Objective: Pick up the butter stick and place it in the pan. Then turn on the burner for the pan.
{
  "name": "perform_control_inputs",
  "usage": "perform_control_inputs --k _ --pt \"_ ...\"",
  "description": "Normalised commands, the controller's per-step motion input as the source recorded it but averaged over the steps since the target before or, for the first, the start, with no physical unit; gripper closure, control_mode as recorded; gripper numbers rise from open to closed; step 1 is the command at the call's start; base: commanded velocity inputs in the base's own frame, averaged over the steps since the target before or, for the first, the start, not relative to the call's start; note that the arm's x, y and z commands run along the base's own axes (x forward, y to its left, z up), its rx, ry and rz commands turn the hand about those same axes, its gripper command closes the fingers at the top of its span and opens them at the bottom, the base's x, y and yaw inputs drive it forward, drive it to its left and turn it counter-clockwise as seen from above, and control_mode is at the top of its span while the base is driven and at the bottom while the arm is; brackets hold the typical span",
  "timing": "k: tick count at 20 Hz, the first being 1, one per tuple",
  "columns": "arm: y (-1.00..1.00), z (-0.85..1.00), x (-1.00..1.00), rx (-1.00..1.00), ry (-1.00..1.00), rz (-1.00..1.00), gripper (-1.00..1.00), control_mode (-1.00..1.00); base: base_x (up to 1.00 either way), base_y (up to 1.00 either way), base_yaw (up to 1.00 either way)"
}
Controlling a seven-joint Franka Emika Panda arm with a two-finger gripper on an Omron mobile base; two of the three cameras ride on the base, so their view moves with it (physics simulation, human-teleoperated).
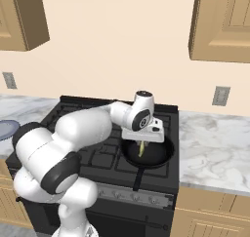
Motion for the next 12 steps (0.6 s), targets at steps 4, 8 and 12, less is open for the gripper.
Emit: perform_control_inputs --k 4,8,12 --pt "-0.13 -0.21 0.04 0.00 0.00 0.00 1.00 -1.00 0.00 0.00 0.00" --pt "-0.08 -0.30 0.05 0.00 0.00 0.00 1.00 -1.00 0.00 0.00 0.00" --pt "-0.06 -0.29 0.00 -0.01 0.00 0.00 1.00 -1.00 0.00 0.00 0.00"
